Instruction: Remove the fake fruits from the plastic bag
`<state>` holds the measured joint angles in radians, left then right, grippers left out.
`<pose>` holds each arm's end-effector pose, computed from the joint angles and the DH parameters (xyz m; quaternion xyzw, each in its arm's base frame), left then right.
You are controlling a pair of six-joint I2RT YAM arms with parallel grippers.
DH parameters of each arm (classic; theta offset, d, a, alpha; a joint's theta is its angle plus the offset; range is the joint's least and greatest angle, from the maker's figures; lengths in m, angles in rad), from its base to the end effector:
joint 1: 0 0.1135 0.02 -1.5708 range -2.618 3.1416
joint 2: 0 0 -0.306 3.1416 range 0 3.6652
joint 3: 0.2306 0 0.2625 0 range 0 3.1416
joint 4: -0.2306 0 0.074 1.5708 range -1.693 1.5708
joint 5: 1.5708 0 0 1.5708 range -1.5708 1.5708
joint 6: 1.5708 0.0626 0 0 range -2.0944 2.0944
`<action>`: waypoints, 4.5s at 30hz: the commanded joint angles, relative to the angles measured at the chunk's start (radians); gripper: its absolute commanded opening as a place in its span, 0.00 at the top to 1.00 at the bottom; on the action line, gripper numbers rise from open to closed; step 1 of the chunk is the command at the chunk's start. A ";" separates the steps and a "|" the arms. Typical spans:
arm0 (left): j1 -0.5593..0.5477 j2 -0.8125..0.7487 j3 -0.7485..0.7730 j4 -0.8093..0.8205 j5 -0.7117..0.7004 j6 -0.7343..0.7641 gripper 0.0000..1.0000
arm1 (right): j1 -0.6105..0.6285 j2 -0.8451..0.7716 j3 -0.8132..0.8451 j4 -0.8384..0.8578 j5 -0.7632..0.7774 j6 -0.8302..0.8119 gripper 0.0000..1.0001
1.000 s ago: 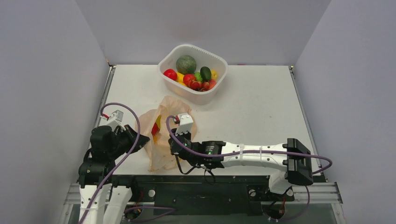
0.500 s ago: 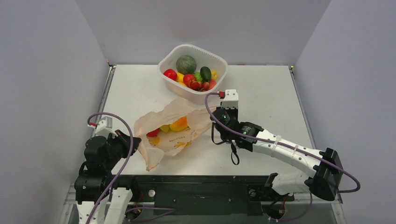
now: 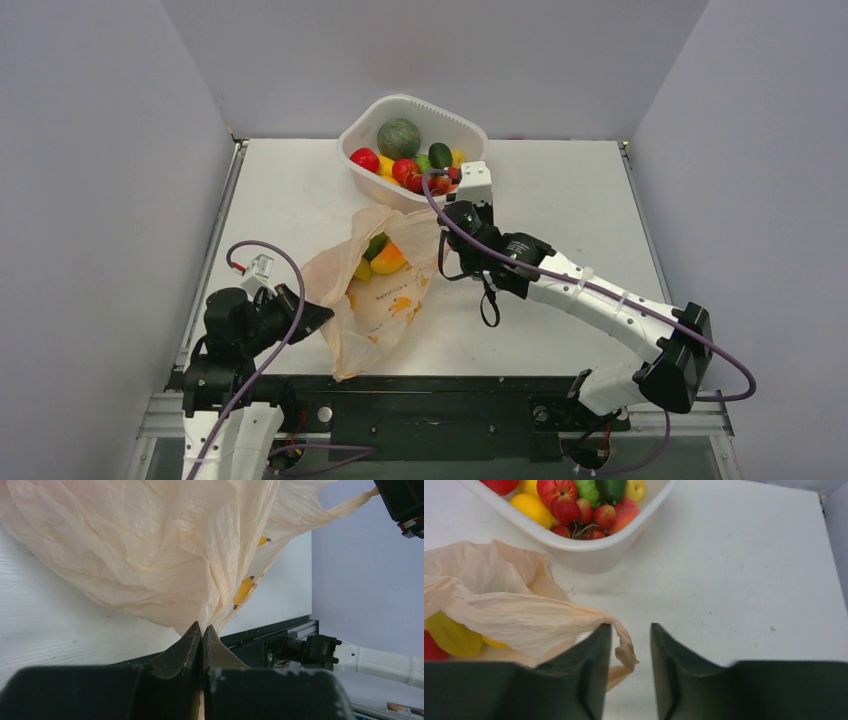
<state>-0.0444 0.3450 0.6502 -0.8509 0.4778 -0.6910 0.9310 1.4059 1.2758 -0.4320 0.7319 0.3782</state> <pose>0.0672 -0.0318 0.2837 -0.1590 0.8397 -0.3637 0.3705 0.2324 0.2421 0.3774 -0.0567 0.8337 0.0262 0.5487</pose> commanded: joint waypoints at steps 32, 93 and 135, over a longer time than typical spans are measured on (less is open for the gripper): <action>-0.079 0.159 0.139 -0.090 -0.194 0.212 1.00 | 0.341 0.226 -0.105 0.577 -0.268 0.068 0.53; -0.184 0.259 0.184 -0.067 -0.208 0.272 1.00 | 0.166 0.965 0.208 1.095 -0.258 -0.410 0.49; -0.019 0.207 0.150 0.067 -0.150 0.253 1.00 | 0.252 -0.011 -0.226 0.543 -0.629 0.097 1.00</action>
<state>-0.1028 0.5594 0.8005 -0.8478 0.3141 -0.4400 1.1736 1.5185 0.9668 0.2703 0.1722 0.3958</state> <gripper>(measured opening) 0.004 0.390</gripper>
